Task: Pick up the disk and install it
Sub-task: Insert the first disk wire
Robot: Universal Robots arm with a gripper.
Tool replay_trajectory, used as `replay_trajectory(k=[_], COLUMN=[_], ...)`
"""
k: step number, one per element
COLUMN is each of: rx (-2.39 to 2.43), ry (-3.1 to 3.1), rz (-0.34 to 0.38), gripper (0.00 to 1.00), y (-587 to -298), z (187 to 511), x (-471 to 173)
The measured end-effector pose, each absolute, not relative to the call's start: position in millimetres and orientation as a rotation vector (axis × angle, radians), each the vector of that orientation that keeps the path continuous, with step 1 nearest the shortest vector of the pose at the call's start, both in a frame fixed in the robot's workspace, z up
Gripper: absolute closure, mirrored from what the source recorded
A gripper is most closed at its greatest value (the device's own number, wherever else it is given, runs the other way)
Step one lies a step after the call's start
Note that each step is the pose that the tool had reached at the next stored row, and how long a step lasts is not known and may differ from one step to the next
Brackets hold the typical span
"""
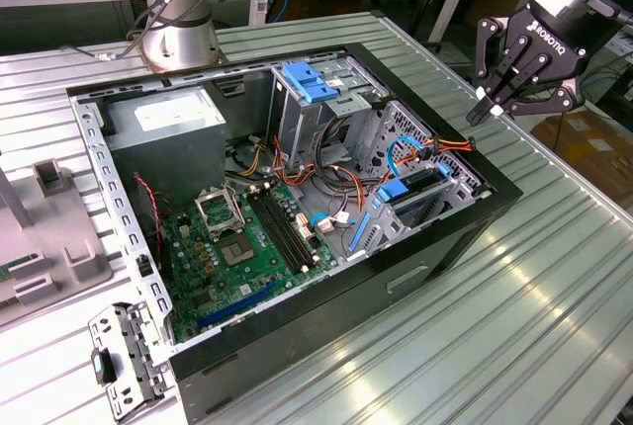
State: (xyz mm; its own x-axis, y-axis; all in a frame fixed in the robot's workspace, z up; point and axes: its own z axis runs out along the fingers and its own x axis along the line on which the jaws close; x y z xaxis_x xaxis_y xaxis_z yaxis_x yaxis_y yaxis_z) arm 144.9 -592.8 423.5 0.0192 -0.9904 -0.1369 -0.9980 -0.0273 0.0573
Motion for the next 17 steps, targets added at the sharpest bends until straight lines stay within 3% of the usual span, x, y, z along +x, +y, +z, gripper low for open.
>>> replay_trajectory(k=[17], rx=[-2.208], ry=[2.158], rz=[0.229], gripper=[0.89], y=[-592.8], z=[417.3], x=[158.5])
